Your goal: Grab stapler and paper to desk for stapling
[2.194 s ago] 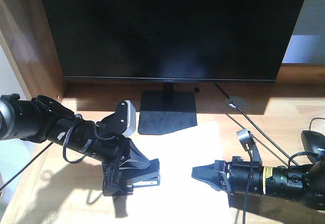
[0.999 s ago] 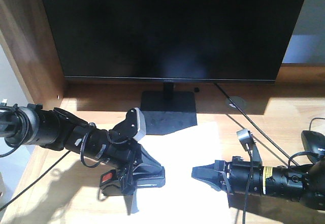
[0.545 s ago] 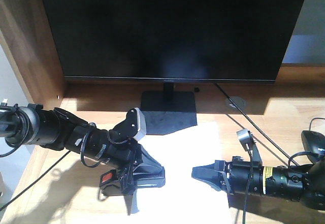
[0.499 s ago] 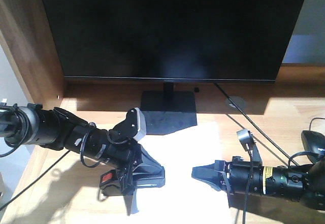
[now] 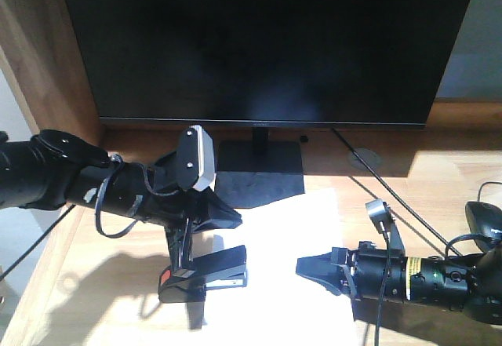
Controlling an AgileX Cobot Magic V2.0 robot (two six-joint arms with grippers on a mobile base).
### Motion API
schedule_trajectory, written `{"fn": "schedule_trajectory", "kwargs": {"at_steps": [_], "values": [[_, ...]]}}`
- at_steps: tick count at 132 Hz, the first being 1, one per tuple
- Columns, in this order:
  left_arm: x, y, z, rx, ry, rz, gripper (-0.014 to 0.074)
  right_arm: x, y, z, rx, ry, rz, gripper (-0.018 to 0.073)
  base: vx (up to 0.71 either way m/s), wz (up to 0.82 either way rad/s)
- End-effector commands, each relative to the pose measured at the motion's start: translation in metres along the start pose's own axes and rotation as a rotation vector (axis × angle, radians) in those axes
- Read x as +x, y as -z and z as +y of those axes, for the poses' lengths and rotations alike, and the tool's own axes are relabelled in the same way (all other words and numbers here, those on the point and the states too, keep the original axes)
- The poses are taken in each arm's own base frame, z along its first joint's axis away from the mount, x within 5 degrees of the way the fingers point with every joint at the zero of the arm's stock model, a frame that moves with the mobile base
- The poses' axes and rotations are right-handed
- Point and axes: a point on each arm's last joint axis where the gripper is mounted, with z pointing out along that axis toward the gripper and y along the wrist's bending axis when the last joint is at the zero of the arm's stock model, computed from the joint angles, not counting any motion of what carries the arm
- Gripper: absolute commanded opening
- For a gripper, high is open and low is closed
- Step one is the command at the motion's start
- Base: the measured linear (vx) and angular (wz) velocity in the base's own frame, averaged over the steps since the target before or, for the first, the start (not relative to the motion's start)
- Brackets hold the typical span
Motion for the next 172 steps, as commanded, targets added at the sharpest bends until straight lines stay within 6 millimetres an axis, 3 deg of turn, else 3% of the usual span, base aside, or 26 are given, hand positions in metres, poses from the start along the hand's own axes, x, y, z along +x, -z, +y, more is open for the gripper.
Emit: {"fn": "schedule_trajectory", "kwargs": {"at_steps": [1, 19, 48, 58, 87, 131, 172], "values": [[-0.023, 0.016, -0.002, -0.029, -0.016, -0.073, -0.0006, -0.01, 0.003, 0.022, -0.159, 0.071, -0.058, 0.0068, 0.0, 0.0], [-0.024, 0.017, -0.002, -0.035, -0.019, -0.074, -0.0006, -0.011, 0.003, 0.022, -0.16, 0.112, -0.064, 0.022, 0.0, 0.0], [-0.024, 0.017, -0.002, -0.036, -0.019, -0.074, -0.0006, -0.014, 0.003, 0.023, -0.145, 0.16, -0.102, 0.0593, 0.0, 0.0], [-0.024, 0.017, -0.002, -0.037, -0.019, -0.073, -0.0006, -0.015, 0.004, 0.023, -0.119, 0.17, -0.099, 0.0639, 0.0, 0.0], [-0.023, 0.017, -0.001, -0.052, -0.019, -0.066, -0.0006, -0.019, 0.011, 0.025, 0.051, 0.271, -0.074, 0.0603, 0.0, 0.0], [-0.021, 0.021, 0.006, -0.142, 0.099, -0.015, -0.0006, -0.034, 0.041, 0.041, 0.419, 0.479, -0.076, 0.0547, 0.0, 0.0], [-0.028, 0.059, 0.018, -0.477, 0.219, 0.106, -0.0006, -0.047, 0.086, 0.083, 0.674, 0.647, -0.245, 0.0341, 0.0, 0.0]]}}
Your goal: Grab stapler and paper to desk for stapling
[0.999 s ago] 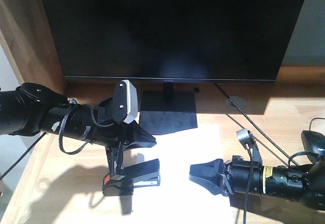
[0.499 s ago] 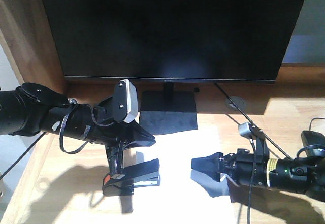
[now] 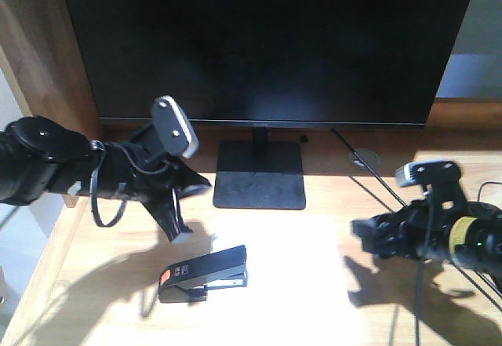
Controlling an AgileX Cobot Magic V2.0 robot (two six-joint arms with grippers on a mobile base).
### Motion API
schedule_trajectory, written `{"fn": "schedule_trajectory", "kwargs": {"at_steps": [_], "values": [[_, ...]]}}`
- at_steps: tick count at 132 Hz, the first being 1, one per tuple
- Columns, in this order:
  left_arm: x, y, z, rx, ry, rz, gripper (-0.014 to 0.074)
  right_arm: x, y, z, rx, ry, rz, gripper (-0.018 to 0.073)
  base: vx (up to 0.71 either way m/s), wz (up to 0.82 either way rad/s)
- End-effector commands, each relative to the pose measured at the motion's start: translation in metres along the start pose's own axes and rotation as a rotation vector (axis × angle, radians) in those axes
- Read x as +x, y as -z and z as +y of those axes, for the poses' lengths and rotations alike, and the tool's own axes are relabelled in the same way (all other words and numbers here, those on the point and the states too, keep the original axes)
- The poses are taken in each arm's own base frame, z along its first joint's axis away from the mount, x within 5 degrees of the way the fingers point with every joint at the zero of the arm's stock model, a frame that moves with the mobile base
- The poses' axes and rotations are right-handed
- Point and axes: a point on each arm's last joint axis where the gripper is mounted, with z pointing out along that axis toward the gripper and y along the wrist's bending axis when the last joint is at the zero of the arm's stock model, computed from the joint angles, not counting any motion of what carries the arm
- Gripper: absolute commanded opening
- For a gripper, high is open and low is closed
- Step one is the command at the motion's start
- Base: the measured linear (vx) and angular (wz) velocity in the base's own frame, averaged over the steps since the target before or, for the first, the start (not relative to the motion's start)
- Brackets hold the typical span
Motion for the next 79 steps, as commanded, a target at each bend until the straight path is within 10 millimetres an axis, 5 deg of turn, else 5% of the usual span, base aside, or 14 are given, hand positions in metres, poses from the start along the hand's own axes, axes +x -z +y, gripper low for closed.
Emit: {"fn": "schedule_trajectory", "kwargs": {"at_steps": [1, 38, 79], "values": [[-0.02, 0.028, 0.009, -0.149, 0.055, -0.047, -0.0006, -0.02, 0.023, 0.002, 0.076, 0.042, -0.098, 0.0334, 0.0, 0.0], [-0.029, 0.066, 0.016, -0.341, 0.125, -0.044, -0.0006, -0.038, 0.069, 0.005, 0.239, 0.089, -0.243, -0.0012, 0.0, 0.0], [-0.024, 0.095, 0.016, -0.463, 0.279, 0.014, -0.0006, -0.05, 0.113, 0.022, 0.252, 0.133, -0.423, -0.0008, 0.0, 0.0]]}}
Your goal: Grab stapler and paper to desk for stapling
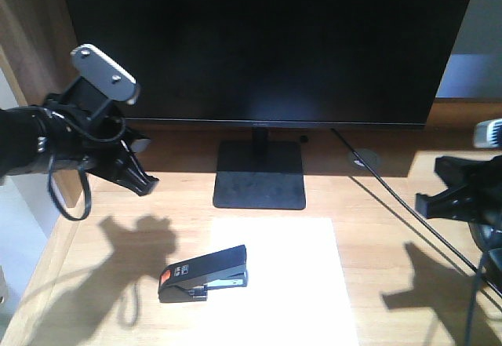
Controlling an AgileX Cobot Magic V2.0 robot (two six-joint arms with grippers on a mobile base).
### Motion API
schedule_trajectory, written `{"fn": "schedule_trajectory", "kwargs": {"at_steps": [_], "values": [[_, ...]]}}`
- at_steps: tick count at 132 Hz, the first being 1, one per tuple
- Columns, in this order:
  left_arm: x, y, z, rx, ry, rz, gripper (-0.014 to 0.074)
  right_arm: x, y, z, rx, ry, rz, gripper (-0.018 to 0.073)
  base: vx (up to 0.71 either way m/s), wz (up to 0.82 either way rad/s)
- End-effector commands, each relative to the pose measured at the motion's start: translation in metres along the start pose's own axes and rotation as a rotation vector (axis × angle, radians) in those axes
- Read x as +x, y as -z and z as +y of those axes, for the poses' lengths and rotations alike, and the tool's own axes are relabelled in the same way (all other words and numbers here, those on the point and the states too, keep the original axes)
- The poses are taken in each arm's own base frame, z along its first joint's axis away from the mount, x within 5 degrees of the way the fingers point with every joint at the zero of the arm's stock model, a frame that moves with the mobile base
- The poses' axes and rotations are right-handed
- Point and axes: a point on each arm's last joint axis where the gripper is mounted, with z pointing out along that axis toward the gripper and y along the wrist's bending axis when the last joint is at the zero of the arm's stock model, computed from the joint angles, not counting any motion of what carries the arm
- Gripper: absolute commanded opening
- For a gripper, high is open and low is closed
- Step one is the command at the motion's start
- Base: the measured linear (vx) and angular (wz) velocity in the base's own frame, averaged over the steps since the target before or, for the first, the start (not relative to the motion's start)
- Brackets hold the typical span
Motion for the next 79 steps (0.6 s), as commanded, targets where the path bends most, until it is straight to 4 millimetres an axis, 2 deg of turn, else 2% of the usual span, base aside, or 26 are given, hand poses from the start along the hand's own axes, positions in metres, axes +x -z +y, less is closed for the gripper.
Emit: {"fn": "schedule_trajectory", "kwargs": {"at_steps": [1, 15, 34, 63, 79], "values": [[-0.012, 0.024, 0.009, -0.089, 0.055, -0.079, -0.0006, -0.019, 0.017, 0.002, -0.005, 0.008, -0.105, -0.0008, 0.0, 0.0], [-0.008, 0.041, 0.009, -0.137, 0.031, -0.146, -0.0006, -0.027, 0.033, 0.004, 0.006, 0.016, -0.171, -0.0007, 0.0, 0.0], [0.004, 0.068, 0.002, -0.174, 0.021, -0.309, -0.0006, -0.025, 0.054, 0.006, 0.025, -0.001, -0.233, -0.0006, 0.0, 0.0], [0.042, 0.114, -0.017, -0.232, 0.007, -0.563, -0.0006, 0.006, 0.09, 0.013, 0.037, 0.009, -0.322, -0.0006, 0.0, 0.0], [0.068, 0.129, -0.027, -0.242, 0.006, -0.593, -0.0006, 0.023, 0.106, 0.017, 0.041, 0.018, -0.383, -0.0006, 0.0, 0.0]]}}
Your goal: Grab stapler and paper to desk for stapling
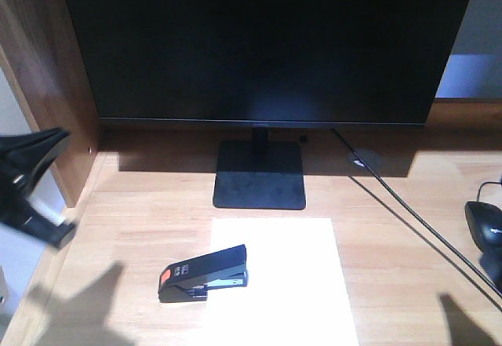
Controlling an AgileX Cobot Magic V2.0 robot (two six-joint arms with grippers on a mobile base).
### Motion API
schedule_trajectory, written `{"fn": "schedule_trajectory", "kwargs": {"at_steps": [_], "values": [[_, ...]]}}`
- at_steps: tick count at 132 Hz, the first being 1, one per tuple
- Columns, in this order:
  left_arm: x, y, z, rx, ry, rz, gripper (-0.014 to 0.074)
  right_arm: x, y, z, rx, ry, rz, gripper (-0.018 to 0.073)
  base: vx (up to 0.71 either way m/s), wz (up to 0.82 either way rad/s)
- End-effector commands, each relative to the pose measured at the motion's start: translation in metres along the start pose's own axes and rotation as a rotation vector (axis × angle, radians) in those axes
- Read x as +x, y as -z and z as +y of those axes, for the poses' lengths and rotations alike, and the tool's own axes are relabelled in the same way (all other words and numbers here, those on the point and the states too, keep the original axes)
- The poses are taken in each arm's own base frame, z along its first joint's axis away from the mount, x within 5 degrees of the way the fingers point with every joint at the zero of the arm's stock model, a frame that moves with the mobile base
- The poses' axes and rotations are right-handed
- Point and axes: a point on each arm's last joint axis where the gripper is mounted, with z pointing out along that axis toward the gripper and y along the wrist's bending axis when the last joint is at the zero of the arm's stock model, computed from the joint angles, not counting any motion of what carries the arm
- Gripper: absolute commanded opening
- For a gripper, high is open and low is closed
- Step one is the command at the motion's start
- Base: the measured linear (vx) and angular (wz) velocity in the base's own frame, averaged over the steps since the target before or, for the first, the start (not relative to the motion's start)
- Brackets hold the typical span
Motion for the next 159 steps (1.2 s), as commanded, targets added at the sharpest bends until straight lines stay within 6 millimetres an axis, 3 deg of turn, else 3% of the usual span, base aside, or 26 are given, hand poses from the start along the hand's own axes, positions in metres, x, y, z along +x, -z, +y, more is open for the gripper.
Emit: {"fn": "schedule_trajectory", "kwargs": {"at_steps": [1, 28, 50, 159], "values": [[-0.005, 0.026, 0.001, -0.041, 0.012, -0.154, -0.0006, -0.001, 0.015, 0.003, -0.008, 0.009, -0.07, -0.0006, 0.0, 0.0], [0.022, 0.066, -0.008, -0.062, 0.013, -0.195, -0.0006, 0.023, 0.037, 0.007, -0.004, 0.018, -0.14, -0.0006, 0.0, 0.0], [0.037, 0.083, -0.013, -0.076, 0.014, -0.23, -0.0006, 0.031, 0.042, 0.008, -0.004, 0.019, -0.154, -0.0006, 0.0, 0.0], [0.038, 0.088, -0.013, -0.082, 0.014, -0.249, -0.0006, 0.031, 0.042, 0.008, -0.004, 0.02, -0.153, -0.0006, 0.0, 0.0]]}}
